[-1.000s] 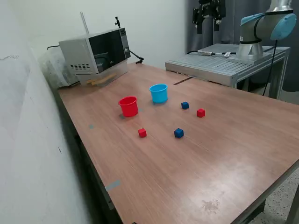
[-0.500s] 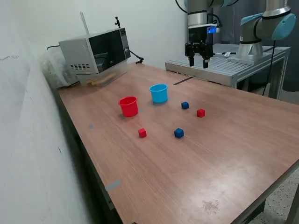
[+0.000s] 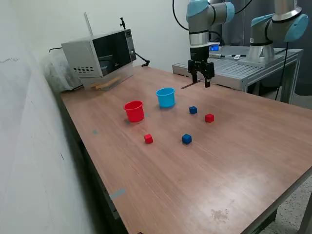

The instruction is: Place red objects in the red bin, and blue objects in the blue bin.

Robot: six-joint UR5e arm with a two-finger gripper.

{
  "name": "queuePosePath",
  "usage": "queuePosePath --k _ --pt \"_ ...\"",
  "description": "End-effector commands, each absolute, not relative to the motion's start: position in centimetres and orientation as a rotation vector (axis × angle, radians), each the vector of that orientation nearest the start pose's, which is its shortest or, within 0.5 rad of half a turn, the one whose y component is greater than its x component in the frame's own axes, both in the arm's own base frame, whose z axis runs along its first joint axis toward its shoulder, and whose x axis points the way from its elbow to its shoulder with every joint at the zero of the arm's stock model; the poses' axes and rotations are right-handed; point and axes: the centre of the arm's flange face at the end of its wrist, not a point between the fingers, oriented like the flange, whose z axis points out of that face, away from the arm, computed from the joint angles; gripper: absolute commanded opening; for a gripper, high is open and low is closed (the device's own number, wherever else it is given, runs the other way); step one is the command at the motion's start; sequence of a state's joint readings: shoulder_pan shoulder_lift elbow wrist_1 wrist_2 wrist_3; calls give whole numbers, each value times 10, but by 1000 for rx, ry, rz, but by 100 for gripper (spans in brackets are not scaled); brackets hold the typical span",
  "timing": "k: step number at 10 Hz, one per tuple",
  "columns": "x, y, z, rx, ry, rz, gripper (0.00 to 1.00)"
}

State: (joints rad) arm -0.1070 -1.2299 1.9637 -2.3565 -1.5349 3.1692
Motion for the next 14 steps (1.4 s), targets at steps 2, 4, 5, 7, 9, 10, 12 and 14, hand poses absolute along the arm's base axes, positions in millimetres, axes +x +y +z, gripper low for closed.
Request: queuePosePath --k 2,4,5,7,9,10,12,14 --pt "-574 -83 184 -2104 2418 42 100" --pt "-577 -83 178 -2117 2432 66 100" --pt "-577 -83 171 -2113 2428 55 100" --pt "-579 -82 160 -2109 2427 50 100" --pt "-581 -81 144 -2106 2423 38 100" --pt "-582 -80 138 -2103 2424 36 100" --pt "-583 -80 130 -2103 2421 33 100" --pt "-584 -80 127 -2105 2419 24 100"
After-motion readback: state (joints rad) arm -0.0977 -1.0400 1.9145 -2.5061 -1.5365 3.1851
